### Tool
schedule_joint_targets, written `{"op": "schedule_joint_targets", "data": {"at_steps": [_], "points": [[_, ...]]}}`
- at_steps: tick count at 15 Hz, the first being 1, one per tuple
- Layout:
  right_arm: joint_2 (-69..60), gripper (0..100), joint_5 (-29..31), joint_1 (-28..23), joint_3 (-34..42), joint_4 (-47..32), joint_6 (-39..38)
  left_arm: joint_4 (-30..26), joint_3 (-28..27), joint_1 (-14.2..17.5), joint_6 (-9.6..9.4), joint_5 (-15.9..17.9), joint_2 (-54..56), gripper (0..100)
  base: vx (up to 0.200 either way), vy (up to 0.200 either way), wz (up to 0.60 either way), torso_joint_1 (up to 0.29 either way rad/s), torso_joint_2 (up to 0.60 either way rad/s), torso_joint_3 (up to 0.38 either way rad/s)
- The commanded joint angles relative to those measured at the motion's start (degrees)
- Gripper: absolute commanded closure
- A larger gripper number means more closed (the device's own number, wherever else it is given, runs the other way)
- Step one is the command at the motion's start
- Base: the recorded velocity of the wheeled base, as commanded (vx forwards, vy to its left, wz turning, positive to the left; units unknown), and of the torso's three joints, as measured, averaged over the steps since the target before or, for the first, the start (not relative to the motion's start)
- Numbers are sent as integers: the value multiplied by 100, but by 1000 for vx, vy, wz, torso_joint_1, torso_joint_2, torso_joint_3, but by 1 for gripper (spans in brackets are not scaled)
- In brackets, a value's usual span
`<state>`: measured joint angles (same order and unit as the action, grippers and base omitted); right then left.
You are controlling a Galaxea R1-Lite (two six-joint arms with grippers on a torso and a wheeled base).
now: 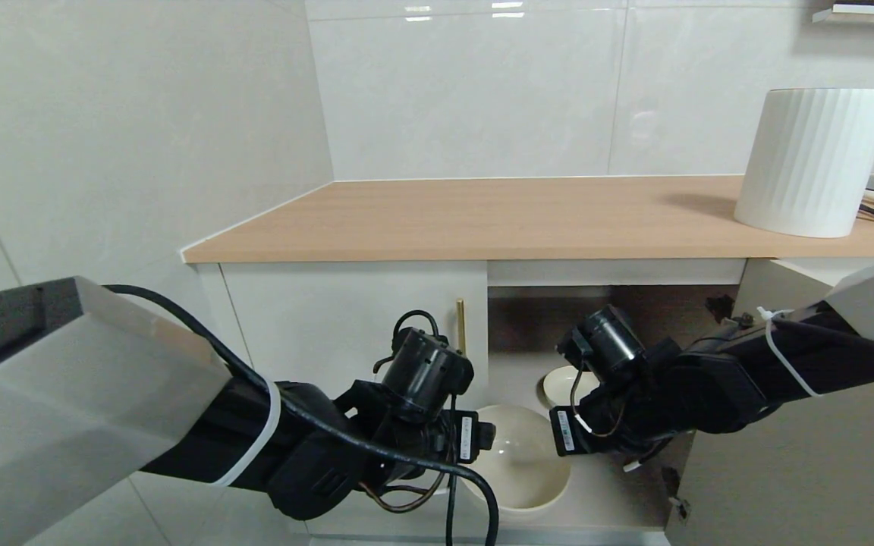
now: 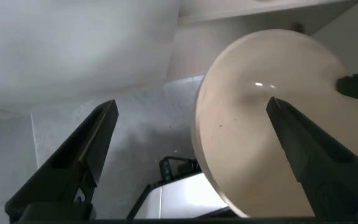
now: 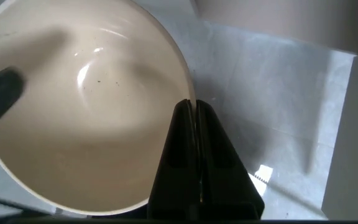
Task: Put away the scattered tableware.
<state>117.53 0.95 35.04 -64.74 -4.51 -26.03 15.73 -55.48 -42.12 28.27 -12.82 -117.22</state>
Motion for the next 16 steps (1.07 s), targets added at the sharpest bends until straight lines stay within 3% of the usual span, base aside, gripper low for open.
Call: {"op": "schedule_joint_targets", "data": {"at_steps": [1,4,9,16], "points": [[112,100,213,-129,14,170,1,9,2,28,3,-1,130,0,0,0,0,0,0,0],[350,100,810,-647,32,952,1,9,20,55,3,-10,174,0,0,0,0,0,0,0],[991,100,1144,-1298,-65,2262,27,9,37,55,3,-10,174,0,0,0,0,0,0,0],[1826,100,1338,-1719,-794,2446,27,9,37,55,3,-10,174,0,0,0,0,0,0,0]]}}
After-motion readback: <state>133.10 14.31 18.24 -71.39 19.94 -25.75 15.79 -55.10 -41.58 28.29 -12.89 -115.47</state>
